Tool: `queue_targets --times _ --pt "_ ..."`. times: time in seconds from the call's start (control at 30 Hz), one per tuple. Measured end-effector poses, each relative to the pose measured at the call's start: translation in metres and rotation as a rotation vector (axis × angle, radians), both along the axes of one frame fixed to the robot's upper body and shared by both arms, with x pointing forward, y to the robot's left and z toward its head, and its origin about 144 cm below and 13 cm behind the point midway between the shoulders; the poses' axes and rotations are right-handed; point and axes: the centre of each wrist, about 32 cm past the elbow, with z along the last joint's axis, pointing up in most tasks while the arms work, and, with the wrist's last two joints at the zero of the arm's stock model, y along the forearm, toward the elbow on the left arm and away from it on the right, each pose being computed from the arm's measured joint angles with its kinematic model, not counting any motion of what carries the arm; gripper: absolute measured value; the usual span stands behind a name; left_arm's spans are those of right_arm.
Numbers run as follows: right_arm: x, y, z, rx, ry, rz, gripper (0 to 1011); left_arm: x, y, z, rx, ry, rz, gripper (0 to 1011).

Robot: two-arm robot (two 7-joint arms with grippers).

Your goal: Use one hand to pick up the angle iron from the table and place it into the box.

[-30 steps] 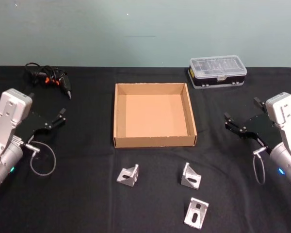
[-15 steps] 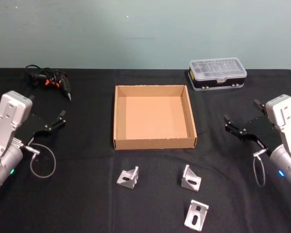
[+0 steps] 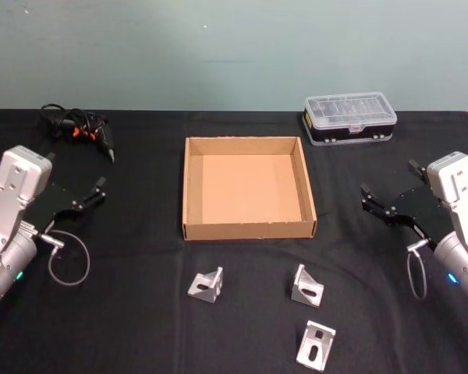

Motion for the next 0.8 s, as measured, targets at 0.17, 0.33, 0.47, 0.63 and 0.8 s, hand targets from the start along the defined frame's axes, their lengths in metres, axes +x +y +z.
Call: queue_targets --times 0.17,0.33,0.47,0.63,0.8 --pt "0.0 0.0 0.0 0.0 0.0 0.0 1002 0.0 0.0 0.0 0.0 0.0 0.0 1000" --pt "0.0 0.0 0.0 0.0 0.0 0.0 1002 0.0 0.0 0.0 0.0 0.0 0.0 1000" --pt "0.0 0.0 0.0 0.0 0.0 0.0 1002 0.0 0.0 0.0 0.0 0.0 0.0 1000" --pt "0.0 0.0 0.0 0.0 0.0 0.0 1003 0.0 0.0 0.0 0.0 0.0 0.0 1000" --pt "0.0 0.0 0.0 0.0 0.0 0.0 1002 0.0 0.0 0.0 0.0 0.0 0.0 1000"
